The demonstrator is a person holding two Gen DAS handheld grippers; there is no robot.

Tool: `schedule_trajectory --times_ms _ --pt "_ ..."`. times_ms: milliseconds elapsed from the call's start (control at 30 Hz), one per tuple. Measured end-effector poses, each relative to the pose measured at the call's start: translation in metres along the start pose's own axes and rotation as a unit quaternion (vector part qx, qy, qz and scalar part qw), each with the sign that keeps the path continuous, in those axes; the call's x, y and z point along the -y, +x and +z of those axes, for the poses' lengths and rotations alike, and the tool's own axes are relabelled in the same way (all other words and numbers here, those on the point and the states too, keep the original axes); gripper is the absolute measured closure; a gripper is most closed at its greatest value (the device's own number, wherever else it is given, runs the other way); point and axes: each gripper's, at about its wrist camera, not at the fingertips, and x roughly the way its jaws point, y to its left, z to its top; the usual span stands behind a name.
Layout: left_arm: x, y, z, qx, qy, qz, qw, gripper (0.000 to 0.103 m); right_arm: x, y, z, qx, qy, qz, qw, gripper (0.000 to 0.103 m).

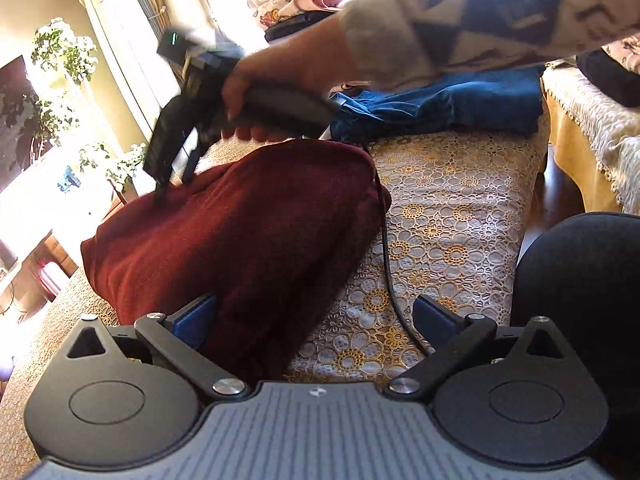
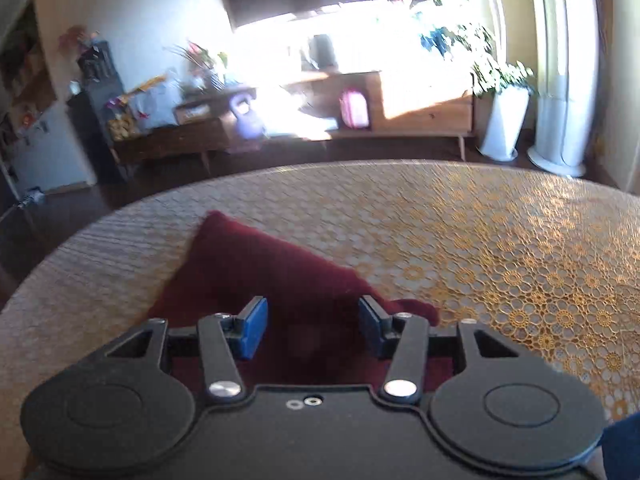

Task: Fold clothes

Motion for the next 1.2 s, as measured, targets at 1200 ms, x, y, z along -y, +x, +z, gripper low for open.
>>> schedule_trajectory --times_ms 1200 --pt "-0.26 0.083 -0.042 -0.1 -0.577 -0.08 0.8069 0.0 0.065 -0.069 -0.075 -0.06 0.306 0.1 0.945 0.0"
